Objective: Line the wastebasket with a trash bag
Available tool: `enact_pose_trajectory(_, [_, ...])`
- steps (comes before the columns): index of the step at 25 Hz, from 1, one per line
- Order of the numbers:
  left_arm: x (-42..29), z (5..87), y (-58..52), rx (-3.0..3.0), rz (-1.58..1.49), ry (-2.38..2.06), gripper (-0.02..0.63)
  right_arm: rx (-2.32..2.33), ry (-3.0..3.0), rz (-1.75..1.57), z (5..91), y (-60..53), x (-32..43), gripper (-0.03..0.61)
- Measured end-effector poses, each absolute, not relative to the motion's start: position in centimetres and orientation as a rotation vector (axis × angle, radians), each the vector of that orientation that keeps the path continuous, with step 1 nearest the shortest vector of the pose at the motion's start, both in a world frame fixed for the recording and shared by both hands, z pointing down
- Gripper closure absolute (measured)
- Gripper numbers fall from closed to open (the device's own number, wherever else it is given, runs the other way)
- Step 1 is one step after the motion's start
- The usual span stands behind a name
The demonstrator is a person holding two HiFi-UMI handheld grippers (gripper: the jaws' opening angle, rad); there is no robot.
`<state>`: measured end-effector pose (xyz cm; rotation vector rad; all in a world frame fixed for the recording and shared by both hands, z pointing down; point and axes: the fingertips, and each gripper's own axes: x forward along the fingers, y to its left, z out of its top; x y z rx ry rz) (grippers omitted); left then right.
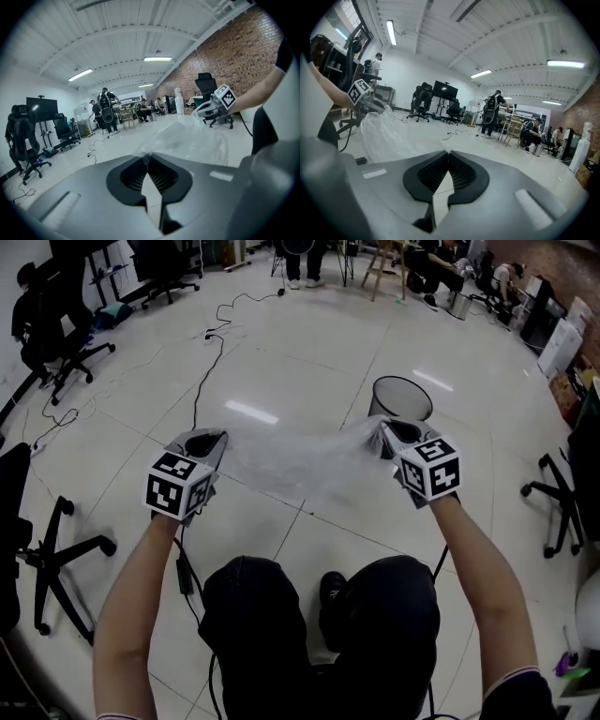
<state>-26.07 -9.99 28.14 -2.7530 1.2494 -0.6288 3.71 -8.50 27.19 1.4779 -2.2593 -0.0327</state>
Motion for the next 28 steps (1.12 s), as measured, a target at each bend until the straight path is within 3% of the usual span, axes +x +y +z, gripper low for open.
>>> enact_pose_trajectory(14, [-13.0, 16.1, -11.1, -2.734, -0.494, 1.005, 0.602, 1.743, -2.196, -0.145, 16.9, -4.2, 13.5, 0.577])
enact_pose_trajectory(28, [-3.3, 16.3, -14.7, -2.772, -0.497, 0.815, 0.601, 1.906, -2.110, -0.133, 15.5, -4.8, 21.1, 0.577])
